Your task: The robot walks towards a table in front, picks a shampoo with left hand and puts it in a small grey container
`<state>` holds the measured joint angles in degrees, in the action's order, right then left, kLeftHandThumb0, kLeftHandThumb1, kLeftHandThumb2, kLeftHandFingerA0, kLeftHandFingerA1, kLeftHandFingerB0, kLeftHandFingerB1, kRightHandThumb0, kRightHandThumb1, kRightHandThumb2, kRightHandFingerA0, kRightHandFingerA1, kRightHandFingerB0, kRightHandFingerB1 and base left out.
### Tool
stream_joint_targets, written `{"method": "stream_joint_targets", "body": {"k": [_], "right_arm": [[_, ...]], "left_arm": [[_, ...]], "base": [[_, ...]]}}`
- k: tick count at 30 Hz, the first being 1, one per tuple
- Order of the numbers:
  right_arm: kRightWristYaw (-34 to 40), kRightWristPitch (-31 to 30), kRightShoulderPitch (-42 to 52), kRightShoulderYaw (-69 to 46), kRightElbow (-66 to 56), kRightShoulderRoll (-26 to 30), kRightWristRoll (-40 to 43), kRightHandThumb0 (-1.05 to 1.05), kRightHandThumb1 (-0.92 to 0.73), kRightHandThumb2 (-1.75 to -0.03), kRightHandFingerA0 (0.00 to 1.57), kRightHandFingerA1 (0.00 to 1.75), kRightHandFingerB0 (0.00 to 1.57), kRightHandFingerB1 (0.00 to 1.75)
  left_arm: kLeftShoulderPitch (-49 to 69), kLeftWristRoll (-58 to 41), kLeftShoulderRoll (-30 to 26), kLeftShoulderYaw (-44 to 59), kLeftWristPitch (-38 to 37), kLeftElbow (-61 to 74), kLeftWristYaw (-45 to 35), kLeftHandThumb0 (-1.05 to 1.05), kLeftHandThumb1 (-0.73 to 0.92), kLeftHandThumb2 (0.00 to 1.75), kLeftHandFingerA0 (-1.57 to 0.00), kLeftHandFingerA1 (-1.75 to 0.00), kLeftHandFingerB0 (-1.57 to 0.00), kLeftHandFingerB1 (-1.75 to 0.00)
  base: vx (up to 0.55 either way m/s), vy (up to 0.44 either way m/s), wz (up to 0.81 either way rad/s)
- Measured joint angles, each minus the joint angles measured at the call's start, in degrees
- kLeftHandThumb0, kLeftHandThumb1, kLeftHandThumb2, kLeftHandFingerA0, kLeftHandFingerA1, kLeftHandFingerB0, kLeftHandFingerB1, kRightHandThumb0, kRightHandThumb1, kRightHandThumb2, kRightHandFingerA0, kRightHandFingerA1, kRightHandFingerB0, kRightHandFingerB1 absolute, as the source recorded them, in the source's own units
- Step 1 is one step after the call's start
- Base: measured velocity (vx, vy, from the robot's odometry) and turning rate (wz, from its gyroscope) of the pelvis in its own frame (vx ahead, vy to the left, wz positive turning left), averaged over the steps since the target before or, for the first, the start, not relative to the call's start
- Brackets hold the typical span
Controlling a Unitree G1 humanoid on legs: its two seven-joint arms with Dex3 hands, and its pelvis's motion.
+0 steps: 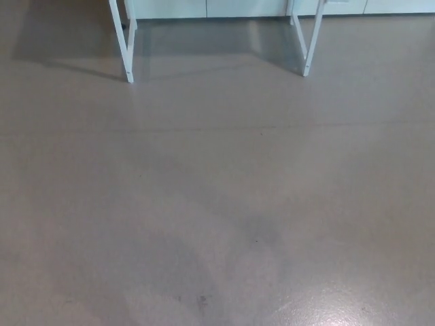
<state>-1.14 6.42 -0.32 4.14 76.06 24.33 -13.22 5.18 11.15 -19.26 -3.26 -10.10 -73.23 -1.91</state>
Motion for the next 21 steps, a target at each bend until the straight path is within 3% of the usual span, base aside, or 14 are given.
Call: {"method": "stream_joint_targets", "body": {"k": [1,2,3,11,12,13,14,15,17,18,19,20,21], "right_arm": [[0.0,0.0,-0.3,0.0,0.1,-0.1,0.0,-0.33,-0.69,-0.59,0.74,0.5,0.56,0.41],[0.0,-0.1,-0.4,0.0,0.3,-0.1,0.0,-0.33,-0.69,-0.59,0.74,0.5,0.56,0.41],[0.0,-0.1,-0.4,-0.1,0.4,-0.1,0.0,-0.33,-0.7,-0.6,0.73,0.5,0.56,0.41],[-0.2,-0.4,-0.4,-0.8,1.1,-0.7,0.1,-0.34,-0.69,-0.6,0.76,0.51,0.57,0.41],[-0.2,-0.4,-0.4,-1.0,1.1,-0.7,0.1,-0.34,-0.69,-0.61,0.77,0.51,0.57,0.41],[-0.1,-0.5,-0.5,-1.1,1.1,-0.6,0.0,-0.34,-0.69,-0.61,0.77,0.51,0.57,0.41],[-0.1,-0.6,-0.5,-1.1,1.2,-0.6,0.0,-0.33,-0.69,-0.61,0.77,0.53,0.57,0.42],[-0.1,-0.7,-0.4,-1.1,1.2,-0.6,0.0,-0.33,-0.69,-0.61,0.8,0.54,0.63,0.45],[-0.1,-0.8,-0.3,-1.2,1.4,-0.6,0.0,-0.32,-0.68,-0.61,0.81,0.55,0.64,0.45],[-0.1,-0.9,-0.3,-1.2,1.6,-0.6,0.0,-0.31,-0.65,-0.6,0.81,0.53,0.63,0.45],[-0.1,-1.0,-0.3,-1.2,1.6,-0.6,0.0,-0.31,-0.65,-0.6,0.81,0.53,0.63,0.45],[-0.1,-1.0,-0.2,-1.2,1.7,-0.6,0.0,-0.31,-0.66,-0.59,0.81,0.52,0.62,0.43],[0.0,-1.1,-0.3,-1.3,1.7,-0.7,0.0,-0.3,-0.66,-0.59,0.8,0.52,0.62,0.43]], "left_arm": [[-0.1,0.0,0.0,0.0,-0.2,-0.2,0.0,-0.41,0.6,0.58,-0.61,-0.57,-0.38,-0.38],[-0.2,0.0,0.0,-0.2,-0.3,-0.4,0.1,-0.41,0.6,0.58,-0.61,-0.57,-0.38,-0.38],[-0.1,0.0,0.0,-0.2,-0.4,-0.5,0.2,-0.45,0.46,0.81,-0.57,-0.67,-0.31,-0.5],[-0.7,-0.1,-0.1,0.2,-0.8,-0.8,0.2,-0.47,0.48,0.83,-0.59,-0.66,-0.31,-0.5],[-0.9,-0.1,0.0,0.1,-1.0,-0.7,0.2,-0.42,0.62,0.58,-0.63,-0.55,-0.38,-0.38],[-0.9,0.0,0.3,0.0,-1.1,-0.7,0.2,-0.42,0.62,0.58,-0.63,-0.55,-0.38,-0.38],[-0.7,0.0,0.5,-0.1,-1.1,-0.8,0.2,-0.47,0.48,0.83,-0.6,-0.65,-0.32,-0.51],[-0.5,0.0,0.5,-0.1,-1.1,-1.0,0.1,-0.41,0.61,0.58,-0.64,-0.56,-0.41,-0.39],[-0.1,0.0,0.5,-0.1,-1.1,-1.1,0.1,-0.41,0.61,0.57,-0.64,-0.56,-0.42,-0.39],[0.0,0.0,0.5,-0.1,-1.2,-1.1,0.0,-0.48,0.49,0.86,-0.58,-0.65,-0.37,-0.53],[0.1,0.0,0.5,-0.1,-1.3,-1.1,0.0,-0.48,0.49,0.86,-0.58,-0.65,-0.37,-0.53],[0.3,0.0,0.5,-0.2,-1.4,-1.1,0.0,-0.42,0.63,0.59,-0.62,-0.53,-0.45,-0.4],[0.3,0.1,0.7,-0.6,-1.4,-1.2,-0.1,-0.42,0.62,0.59,-0.62,-0.53,-0.45,-0.41]], "base": [[0.0,0.0,0.0],[0.0,0.0,0.0],[0.0,0.0,0.0],[0.02,-0.019,0.09],[-0.02,0.012,0.07],[0.0,0.0,0.0],[0.06,0.039,-0.06],[0.0,0.0,0.0],[0.06,0.125,-0.04],[0.08,0.197,-0.13],[0.13,0.233,-0.24],[0.19,0.334,-0.38],[0.49,0.337,0.19]]}}
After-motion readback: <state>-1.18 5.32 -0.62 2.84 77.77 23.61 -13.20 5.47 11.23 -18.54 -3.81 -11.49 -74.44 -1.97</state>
